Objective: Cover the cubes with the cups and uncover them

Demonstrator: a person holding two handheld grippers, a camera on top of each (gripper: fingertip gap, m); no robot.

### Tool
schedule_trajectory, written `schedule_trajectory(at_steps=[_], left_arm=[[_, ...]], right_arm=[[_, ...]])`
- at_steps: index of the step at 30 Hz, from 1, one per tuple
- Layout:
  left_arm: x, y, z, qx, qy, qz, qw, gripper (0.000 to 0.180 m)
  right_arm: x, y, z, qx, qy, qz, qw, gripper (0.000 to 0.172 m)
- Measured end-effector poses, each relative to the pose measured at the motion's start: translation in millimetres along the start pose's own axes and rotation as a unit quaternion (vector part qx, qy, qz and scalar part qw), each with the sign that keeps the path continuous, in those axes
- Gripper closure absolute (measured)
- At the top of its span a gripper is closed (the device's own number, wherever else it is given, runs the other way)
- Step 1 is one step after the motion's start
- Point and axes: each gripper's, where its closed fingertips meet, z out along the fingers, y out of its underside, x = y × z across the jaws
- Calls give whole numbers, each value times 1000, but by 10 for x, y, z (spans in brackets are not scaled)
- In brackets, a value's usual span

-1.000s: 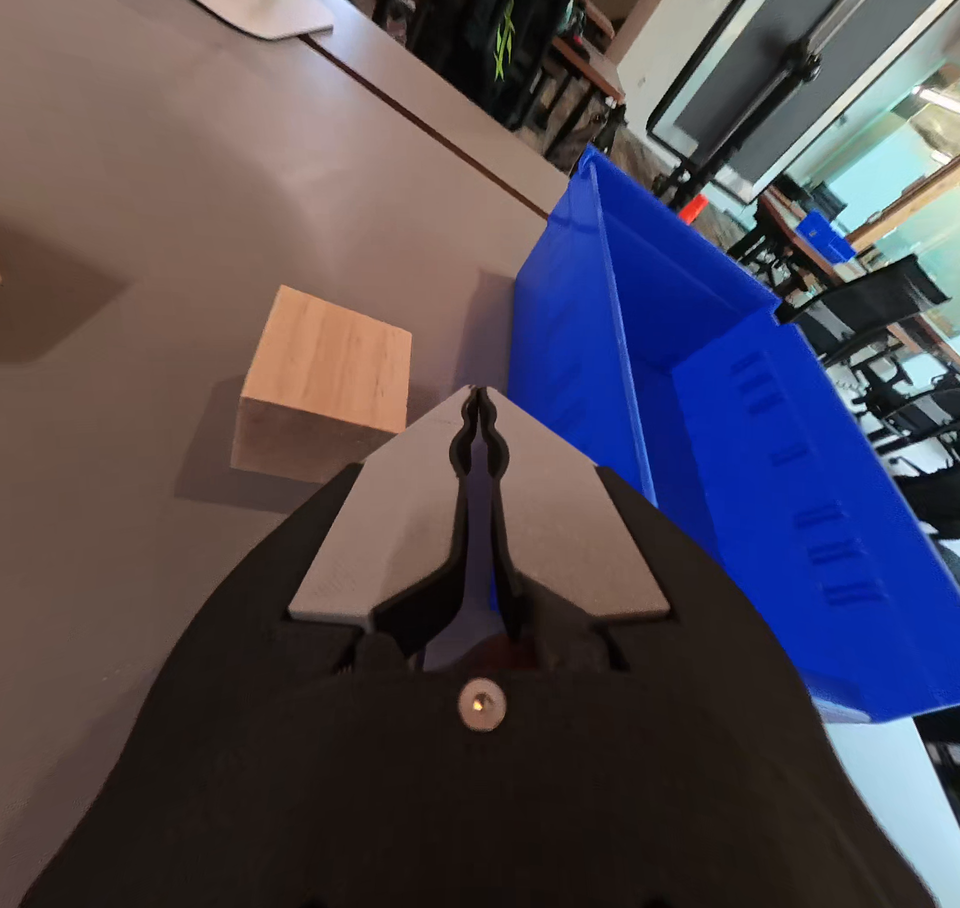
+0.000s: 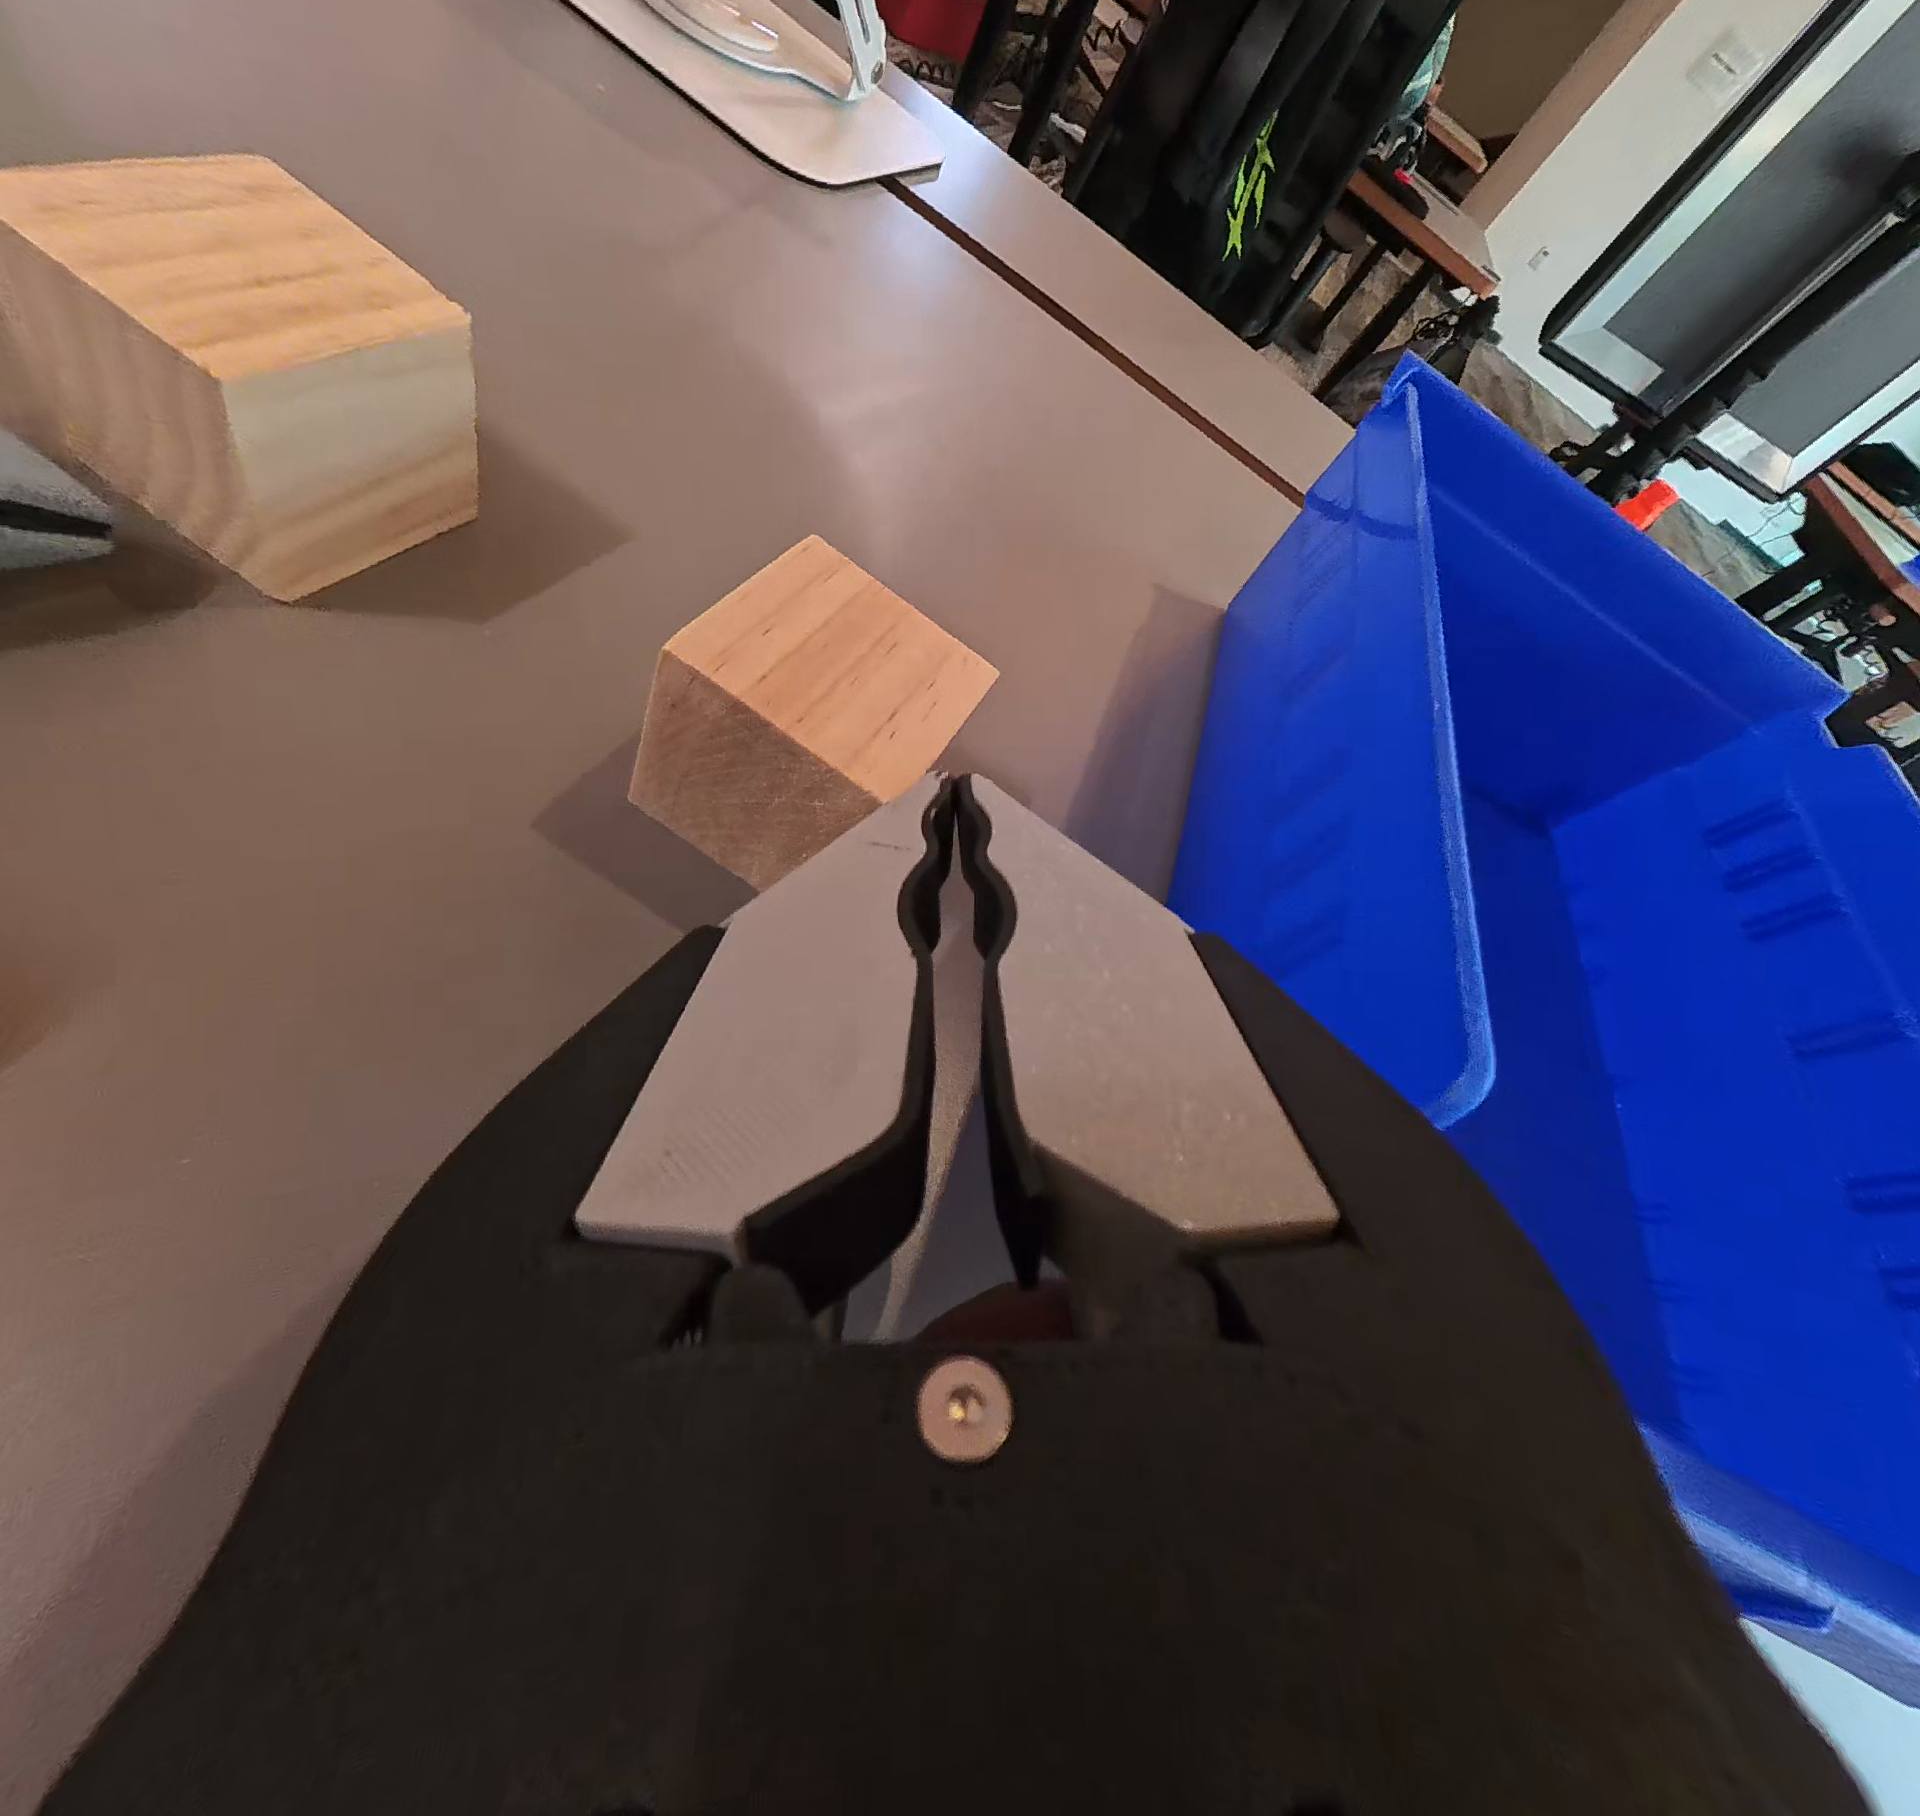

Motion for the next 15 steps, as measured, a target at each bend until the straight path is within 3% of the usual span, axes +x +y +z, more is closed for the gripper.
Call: schedule_trajectory(at_steps=[6,10,15], left_arm=[[30,-80,-70,27,-3,12,1000,180],[-104,-69,-120,31,-37,-17,999,180],[-498,61,-319,31,-137,-92,986,180]], right_arm=[[96,-99,-72,31,22,10,999,172],[122,-357,-237,108,36,8,993,172],[-383,-721,-416,202,-40,-38,978,172]])
